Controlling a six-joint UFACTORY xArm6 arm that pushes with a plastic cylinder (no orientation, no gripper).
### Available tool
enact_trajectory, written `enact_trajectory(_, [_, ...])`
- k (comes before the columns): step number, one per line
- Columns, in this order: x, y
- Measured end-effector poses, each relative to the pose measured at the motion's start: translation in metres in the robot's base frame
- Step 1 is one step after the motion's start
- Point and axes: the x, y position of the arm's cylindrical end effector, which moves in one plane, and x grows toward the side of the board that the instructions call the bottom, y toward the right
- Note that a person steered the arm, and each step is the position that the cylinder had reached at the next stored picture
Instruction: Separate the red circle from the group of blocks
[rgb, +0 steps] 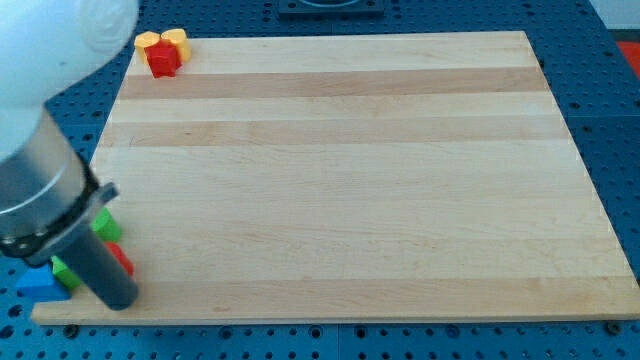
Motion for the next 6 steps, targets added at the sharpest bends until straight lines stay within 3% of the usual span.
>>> enact_trajectory(2, [-0.003, -0.019])
enact_trajectory(6, [-0.081, 0.024])
